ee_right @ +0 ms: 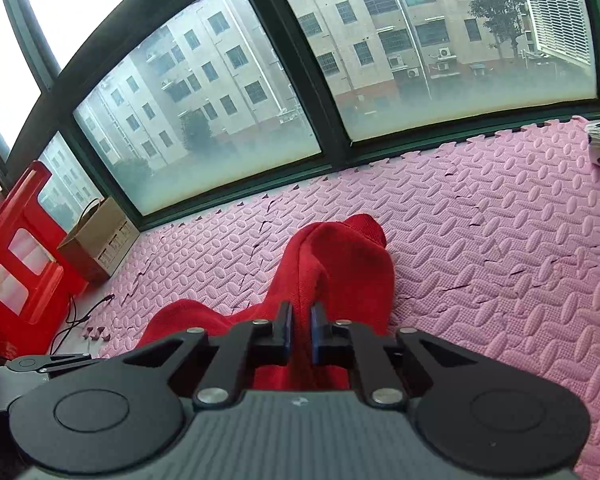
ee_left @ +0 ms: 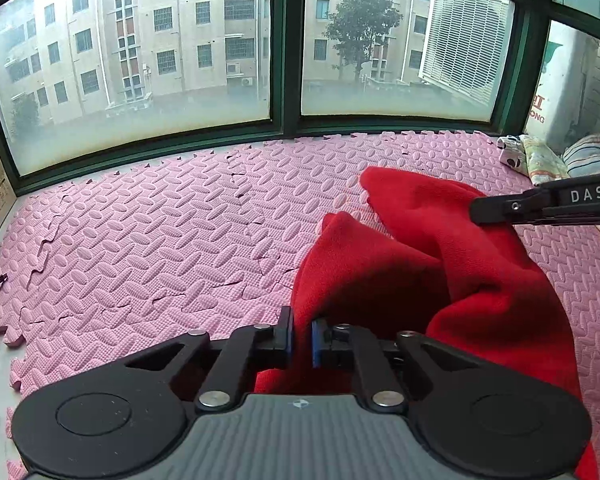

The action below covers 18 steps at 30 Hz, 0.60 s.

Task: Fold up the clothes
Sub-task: 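Lift the sweatpants with both grippers and shake them open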

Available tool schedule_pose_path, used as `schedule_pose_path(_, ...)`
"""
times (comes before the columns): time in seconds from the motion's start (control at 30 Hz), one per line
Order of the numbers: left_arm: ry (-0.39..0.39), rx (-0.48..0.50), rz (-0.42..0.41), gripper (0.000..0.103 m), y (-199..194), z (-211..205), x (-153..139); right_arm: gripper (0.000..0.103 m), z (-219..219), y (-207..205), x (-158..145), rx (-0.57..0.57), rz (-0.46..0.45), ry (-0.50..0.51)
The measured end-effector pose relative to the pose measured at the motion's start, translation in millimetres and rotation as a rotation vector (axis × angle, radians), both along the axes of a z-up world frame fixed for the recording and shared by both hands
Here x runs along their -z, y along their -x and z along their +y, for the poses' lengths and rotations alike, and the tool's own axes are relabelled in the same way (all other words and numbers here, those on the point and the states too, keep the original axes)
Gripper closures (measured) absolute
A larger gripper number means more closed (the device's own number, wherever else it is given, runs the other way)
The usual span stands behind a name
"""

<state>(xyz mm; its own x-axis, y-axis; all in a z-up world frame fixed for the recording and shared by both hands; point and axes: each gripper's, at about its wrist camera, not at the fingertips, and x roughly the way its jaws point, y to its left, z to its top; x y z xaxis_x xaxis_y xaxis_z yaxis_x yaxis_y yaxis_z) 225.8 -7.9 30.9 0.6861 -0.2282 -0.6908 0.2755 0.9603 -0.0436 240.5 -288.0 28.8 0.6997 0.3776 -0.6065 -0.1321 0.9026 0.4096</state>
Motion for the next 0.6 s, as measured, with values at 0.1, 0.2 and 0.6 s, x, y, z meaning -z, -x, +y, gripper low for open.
schedule_pose_path(0.1, 0.048, -0.03, 0.006, 0.094, 16, 16, -9, 0.095, -25, 23, -8, 0.077, -0.023, -0.004)
schedule_pose_path(0.2, 0.108, -0.047, 0.026, 0.094, 35, 33, -14, 0.095, -50, 47, -9, 0.144, -0.022, 0.006)
schedule_pose_path(0.6, 0.146, -0.078, 0.148, 0.086, 57, 64, 1, 0.072, -99, 87, 16, 0.242, 0.105, 0.15)
